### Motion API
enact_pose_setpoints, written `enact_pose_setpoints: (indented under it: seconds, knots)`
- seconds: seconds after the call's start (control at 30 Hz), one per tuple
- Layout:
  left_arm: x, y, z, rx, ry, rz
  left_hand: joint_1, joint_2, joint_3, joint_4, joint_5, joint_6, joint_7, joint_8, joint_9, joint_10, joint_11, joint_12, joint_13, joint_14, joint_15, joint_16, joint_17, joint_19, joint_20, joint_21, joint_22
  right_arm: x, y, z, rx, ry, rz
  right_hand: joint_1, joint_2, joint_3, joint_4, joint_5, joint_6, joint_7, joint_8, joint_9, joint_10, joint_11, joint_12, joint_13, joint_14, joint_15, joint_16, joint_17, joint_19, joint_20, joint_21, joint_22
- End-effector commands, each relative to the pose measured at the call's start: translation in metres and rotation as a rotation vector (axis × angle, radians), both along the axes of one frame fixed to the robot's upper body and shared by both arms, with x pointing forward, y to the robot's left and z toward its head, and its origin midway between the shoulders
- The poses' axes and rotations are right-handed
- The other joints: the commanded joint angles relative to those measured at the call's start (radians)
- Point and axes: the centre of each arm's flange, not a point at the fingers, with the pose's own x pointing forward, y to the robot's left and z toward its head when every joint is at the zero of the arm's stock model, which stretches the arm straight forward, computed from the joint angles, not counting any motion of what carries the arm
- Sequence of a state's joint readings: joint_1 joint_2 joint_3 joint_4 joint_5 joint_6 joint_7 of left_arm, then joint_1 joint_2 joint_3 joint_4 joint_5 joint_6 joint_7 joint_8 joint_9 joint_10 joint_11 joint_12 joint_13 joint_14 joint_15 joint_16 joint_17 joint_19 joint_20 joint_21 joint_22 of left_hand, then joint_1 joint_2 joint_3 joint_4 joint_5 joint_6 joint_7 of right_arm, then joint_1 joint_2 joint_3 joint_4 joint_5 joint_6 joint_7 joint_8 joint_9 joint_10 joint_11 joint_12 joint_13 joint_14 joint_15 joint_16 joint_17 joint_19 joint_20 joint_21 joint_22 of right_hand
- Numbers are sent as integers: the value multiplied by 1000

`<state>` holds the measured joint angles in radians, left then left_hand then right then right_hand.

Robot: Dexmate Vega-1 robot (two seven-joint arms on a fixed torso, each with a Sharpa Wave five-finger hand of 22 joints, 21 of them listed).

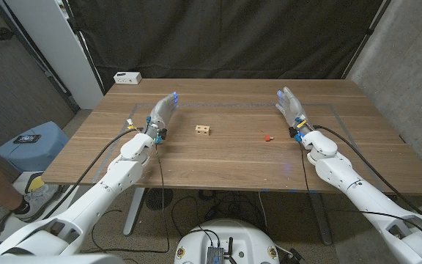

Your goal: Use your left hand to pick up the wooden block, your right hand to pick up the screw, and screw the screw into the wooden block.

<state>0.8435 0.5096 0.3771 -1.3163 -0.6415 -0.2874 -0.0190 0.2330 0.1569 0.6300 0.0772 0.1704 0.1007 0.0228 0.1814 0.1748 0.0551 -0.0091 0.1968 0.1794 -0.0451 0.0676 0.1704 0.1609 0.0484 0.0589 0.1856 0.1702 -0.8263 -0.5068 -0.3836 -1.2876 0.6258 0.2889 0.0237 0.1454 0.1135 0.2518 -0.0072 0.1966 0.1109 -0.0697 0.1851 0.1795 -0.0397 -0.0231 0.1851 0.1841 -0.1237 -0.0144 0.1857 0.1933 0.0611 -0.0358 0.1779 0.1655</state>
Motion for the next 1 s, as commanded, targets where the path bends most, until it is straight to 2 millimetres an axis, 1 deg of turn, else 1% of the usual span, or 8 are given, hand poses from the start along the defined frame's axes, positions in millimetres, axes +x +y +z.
enact_pose_setpoints:
  seconds: [0.03,0.27,0.4,0.57,0.67,0.77,0.87,1.0]
  knots:
    - [-11,7,3,34,-4,23,14,6,2,-6,4,7,2,3,4,7,2,4,5,2,7,5,3,1,11,6,4,-4,5,1,2,-10,-9,10,-1,8,0,6,15,0,7,5,-3,1,7,1,-8,0,6,1,10,-9,6,2]
    - [-20,8,17,164,9,63,17,3,3,-13,4,4,0,2,4,7,-6,4,5,-1,12,3,3,0,26,6,4,0,6,2,3,-7,-11,10,-3,8,-1,7,19,2,8,5,0,3,8,1,-7,2,6,0,11,-8,7,2]
    - [-27,7,26,226,1,100,22,-1,4,-24,4,4,-1,2,4,5,-6,3,5,-8,34,1,3,-4,33,5,4,3,5,2,3,-3,-15,10,-4,8,-2,7,20,2,8,5,1,4,8,1,-5,3,7,-1,13,-7,8,2]
    - [-34,3,37,297,-6,123,25,-4,3,-31,4,3,-4,1,3,5,-10,3,5,-11,37,0,3,-6,36,4,3,3,4,2,-6,6,-14,10,-6,8,-3,7,24,2,9,5,3,5,9,1,-3,4,8,-1,16,-6,9,1]
    - [-38,0,42,327,-13,138,32,-8,5,-44,5,1,-8,1,3,5,-19,3,4,-16,40,0,4,-18,51,0,3,3,2,1,-5,13,-17,11,-7,8,-4,7,25,2,9,5,4,7,9,1,-3,5,8,-2,17,-7,9,1]
    - [-40,-2,48,378,-22,158,37,-9,6,-52,6,1,-10,2,3,6,-25,3,4,-20,41,0,4,-23,50,-1,3,3,2,0,-3,13,-20,11,-8,8,-4,8,26,2,9,5,5,7,10,1,-3,6,8,-2,17,-6,9,1]
    - [-44,-3,54,432,-30,174,58,-15,12,-82,10,-3,-26,2,2,5,-45,2,4,-36,37,-1,5,-43,44,-5,2,3,1,0,1,11,-23,11,-8,8,-5,8,26,2,9,5,6,8,10,1,-2,8,8,-2,17,-5,9,1]
    - [-48,-4,61,479,-45,191,75,-20,16,-109,11,-7,-41,2,2,5,-65,2,4,-50,32,0,6,-64,39,-7,2,3,0,0,0,14,-25,11,-9,8,-5,8,26,3,9,5,6,8,10,1,-2,9,8,-2,17,-5,9,1]
